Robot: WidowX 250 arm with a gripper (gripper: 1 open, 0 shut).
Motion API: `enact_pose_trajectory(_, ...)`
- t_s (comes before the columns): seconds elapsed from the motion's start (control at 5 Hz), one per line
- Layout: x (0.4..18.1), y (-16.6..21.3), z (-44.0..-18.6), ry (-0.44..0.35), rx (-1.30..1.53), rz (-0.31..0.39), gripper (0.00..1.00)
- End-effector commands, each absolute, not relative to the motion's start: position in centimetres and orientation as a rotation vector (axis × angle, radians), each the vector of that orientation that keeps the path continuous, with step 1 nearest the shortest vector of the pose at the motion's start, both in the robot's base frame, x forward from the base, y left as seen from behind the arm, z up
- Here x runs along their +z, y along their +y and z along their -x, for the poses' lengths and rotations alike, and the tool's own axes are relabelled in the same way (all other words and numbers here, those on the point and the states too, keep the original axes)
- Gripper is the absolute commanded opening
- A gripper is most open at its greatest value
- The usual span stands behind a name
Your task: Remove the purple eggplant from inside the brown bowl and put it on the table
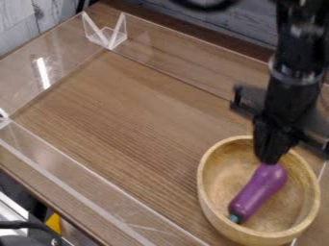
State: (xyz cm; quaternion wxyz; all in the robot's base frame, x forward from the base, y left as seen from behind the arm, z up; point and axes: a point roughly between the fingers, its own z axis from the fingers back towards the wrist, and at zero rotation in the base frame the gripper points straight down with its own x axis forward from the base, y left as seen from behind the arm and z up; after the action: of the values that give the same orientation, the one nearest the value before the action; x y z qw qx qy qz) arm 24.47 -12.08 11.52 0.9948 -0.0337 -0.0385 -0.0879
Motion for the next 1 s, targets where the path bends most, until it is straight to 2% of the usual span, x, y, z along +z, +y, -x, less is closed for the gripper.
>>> enact_pose_trajectory(0.0, 15.5, -11.3, -25.5, -0.167, -0.159, 0.092, 0.00)
enact_pose_trajectory(0.2, 17.3, -10.0, -25.3, -0.194, -0.133, 0.095, 0.00)
enact_pose_trajectory(0.4, 17.2, -9.5, -24.3, -0.190, -0.125, 0.088, 0.00)
enact_pose_trajectory(0.6, 17.0, -9.5, -23.1, -0.181, -0.123, 0.084, 1.00)
enact_pose_trajectory(0.8, 16.5, -10.2, -21.9, -0.161, -0.140, 0.080, 1.00)
